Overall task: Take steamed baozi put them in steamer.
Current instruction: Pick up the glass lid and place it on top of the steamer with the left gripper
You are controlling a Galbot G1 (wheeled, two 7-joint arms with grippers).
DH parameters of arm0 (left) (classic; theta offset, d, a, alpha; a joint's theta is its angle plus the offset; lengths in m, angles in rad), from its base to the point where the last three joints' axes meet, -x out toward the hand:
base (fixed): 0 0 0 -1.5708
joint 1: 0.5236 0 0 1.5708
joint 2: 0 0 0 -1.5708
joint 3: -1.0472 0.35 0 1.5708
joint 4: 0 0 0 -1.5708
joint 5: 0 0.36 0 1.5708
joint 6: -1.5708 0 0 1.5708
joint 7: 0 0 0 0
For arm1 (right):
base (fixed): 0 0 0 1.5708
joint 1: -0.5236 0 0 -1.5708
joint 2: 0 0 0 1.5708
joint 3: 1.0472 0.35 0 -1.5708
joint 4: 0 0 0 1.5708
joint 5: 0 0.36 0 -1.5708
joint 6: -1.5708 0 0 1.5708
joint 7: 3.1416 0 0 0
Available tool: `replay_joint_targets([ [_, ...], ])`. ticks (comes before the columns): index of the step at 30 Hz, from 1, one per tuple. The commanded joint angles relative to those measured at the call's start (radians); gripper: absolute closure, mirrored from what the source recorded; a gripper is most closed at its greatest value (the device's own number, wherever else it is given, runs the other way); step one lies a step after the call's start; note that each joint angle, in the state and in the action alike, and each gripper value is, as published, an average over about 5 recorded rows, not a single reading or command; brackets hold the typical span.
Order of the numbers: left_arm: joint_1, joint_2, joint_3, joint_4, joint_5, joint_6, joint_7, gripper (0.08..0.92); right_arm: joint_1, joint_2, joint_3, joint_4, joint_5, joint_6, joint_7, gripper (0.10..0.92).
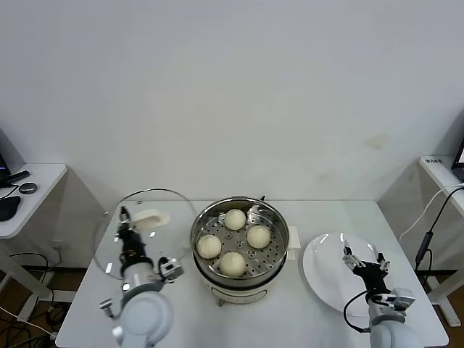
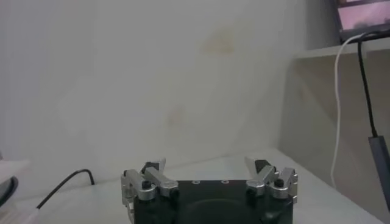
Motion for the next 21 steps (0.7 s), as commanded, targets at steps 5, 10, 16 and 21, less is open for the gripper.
replay_joint_targets([
  [5,-0.124,-0.063,0.393,0.008,0.071,0.036,0.1,0.825,-0.029,0.019,0.007,0.019,-0.012,-0.009,0.002,0.203],
  [10,-0.182,-0.078,0.459,0.084,-0.004,0.038,0.093,0.825,-0.026,0.038,0.005,0.018,-0.027,-0.008,0.002,0.203],
  [16,-0.228,-0.11,0.481,0.187,0.008,0.038,0.078,0.825,-0.031,0.045,0.011,0.025,-0.032,-0.01,0.002,0.203],
  [21,-0.233,-0.114,0.465,0.266,0.082,0.038,0.045,0.825,-0.027,0.051,0.017,0.033,-0.031,-0.014,0.002,0.203],
])
